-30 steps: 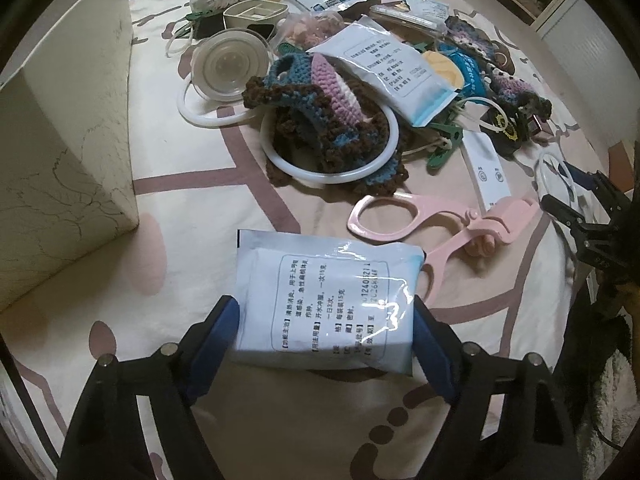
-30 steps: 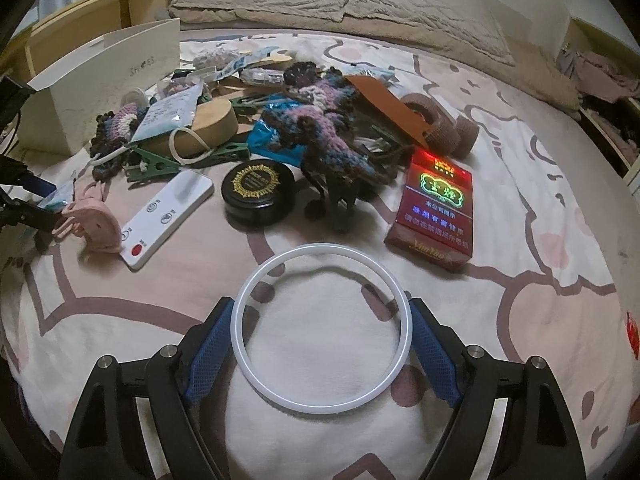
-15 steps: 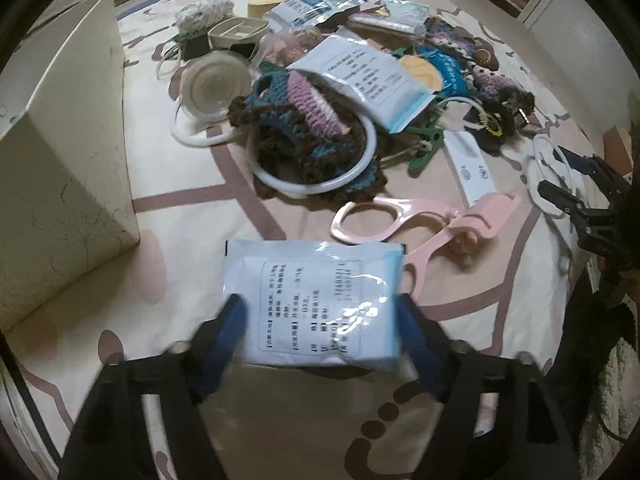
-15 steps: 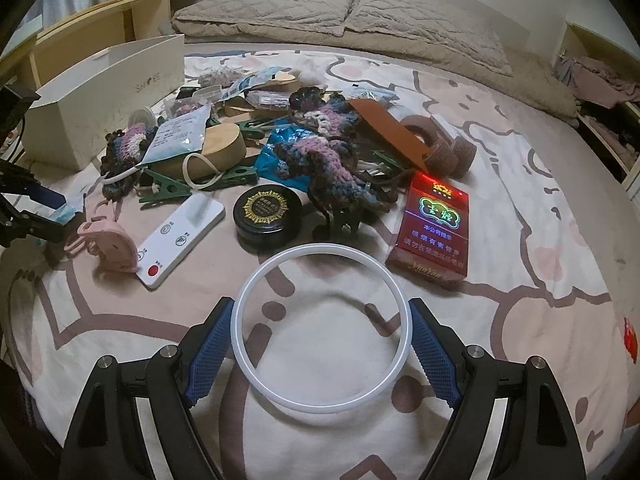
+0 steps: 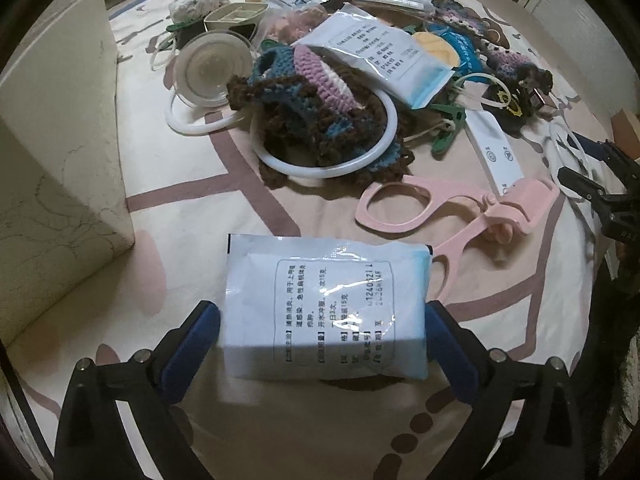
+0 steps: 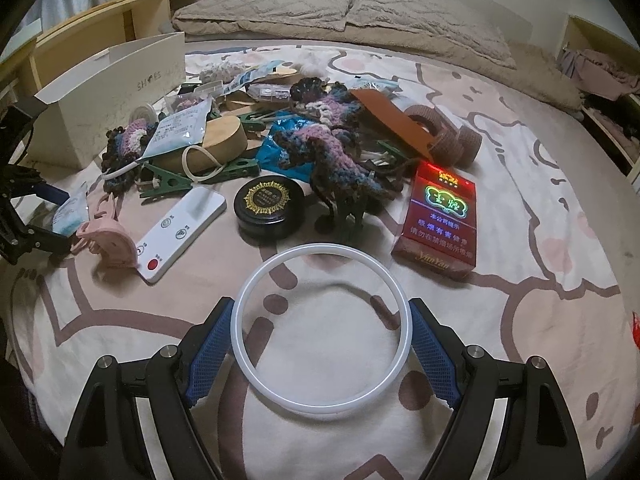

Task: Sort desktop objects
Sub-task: 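Lift the white sachet with the left gripper while the right gripper lifts the white ring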

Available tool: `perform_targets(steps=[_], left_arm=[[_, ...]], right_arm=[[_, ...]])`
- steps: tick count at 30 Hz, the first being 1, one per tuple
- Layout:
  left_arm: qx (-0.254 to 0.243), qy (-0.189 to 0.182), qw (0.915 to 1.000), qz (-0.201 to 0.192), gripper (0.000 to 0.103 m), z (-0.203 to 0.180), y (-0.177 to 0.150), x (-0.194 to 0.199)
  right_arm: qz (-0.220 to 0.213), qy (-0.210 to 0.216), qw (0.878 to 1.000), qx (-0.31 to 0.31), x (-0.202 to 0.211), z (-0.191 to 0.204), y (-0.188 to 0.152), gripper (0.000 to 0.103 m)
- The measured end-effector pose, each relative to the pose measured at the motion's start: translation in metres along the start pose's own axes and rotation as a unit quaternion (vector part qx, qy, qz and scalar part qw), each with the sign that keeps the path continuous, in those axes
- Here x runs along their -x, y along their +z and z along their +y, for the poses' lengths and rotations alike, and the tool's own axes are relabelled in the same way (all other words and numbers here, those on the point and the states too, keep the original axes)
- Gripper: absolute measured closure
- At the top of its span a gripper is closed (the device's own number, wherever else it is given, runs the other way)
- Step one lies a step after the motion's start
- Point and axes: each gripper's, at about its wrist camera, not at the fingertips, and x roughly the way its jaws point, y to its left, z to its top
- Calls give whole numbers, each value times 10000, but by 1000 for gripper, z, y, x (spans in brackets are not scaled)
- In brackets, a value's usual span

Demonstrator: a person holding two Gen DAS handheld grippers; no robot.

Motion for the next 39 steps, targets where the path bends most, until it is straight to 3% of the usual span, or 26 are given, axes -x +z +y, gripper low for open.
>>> perform_targets(steps=[3,12,18,23,27,32,39], left_arm=[[79,-112,9999,-4,2,3,0,-2],[205,-225,9994,-160,25,5,3,5],[123,-185,9996,-197,27,2,5,5],[255,-349,9988,-214,22,6,12,3],[399,-576,9974,-192,10,2,17,-1],[513,-689,9962,-160,5,6,12,3],[1046,-1031,9892,-32,0,24,12,6]], right_arm=[[34,31,10000,-28,-2,-1,-1,18],[2,23,10000,-39,0,-2,-1,18],[-55,14,10000,-51,4,-3,0,18],[-66,10,10000,-48,5,-2,1,18],[-92,28,9999,-60,6,-3,1,18],[-67,73,9999,-101,3,-6,1,18],[-6,116,9998,-189,-2,-13,-1,18]])
